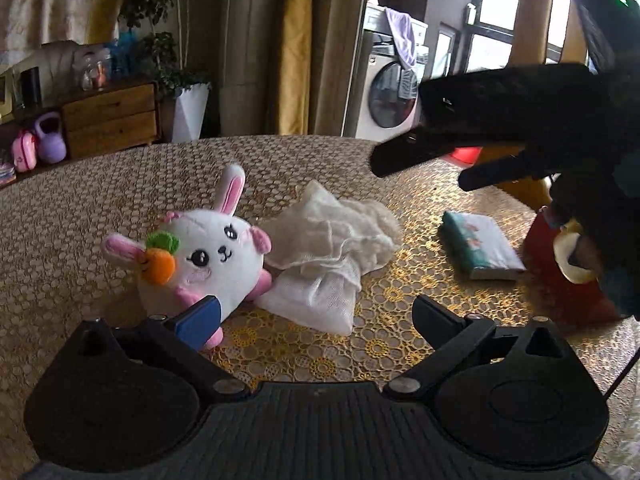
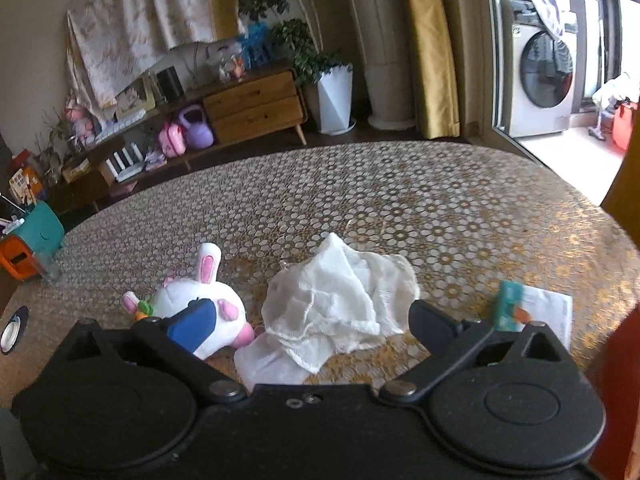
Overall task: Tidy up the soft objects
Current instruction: 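Grasp the white gauze cloth with the right tool while the left tool grasps it too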
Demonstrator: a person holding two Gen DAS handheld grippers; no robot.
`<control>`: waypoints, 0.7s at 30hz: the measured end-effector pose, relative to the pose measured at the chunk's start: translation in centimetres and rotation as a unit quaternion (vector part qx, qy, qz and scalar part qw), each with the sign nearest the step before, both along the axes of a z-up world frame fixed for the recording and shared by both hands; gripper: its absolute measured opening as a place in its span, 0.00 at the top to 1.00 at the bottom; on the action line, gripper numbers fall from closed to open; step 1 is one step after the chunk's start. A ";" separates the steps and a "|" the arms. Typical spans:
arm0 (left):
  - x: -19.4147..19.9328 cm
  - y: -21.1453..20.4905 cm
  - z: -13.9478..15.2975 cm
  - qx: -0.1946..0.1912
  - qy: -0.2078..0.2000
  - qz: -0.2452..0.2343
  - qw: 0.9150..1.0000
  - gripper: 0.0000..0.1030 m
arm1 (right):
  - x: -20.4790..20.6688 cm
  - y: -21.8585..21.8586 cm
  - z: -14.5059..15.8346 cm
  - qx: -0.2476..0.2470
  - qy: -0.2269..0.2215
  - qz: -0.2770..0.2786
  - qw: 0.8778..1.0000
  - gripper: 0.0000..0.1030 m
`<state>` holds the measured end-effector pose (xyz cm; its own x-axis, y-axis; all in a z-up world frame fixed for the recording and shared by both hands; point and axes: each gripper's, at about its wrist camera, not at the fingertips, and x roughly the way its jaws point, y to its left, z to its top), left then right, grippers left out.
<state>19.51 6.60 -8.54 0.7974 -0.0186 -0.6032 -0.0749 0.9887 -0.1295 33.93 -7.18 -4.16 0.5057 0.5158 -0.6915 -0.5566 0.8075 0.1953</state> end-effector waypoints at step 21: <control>5.2 -1.2 -5.1 0.025 0.020 0.024 0.999 0.01 | 6.0 5.8 -6.2 -0.072 0.012 0.062 0.995 0.01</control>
<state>24.70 5.44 -13.60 0.7716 0.0501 -0.6341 -0.1270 0.9890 -0.0764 39.96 -1.42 -10.36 0.4273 0.4680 -0.7736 -0.6497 0.7539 0.0973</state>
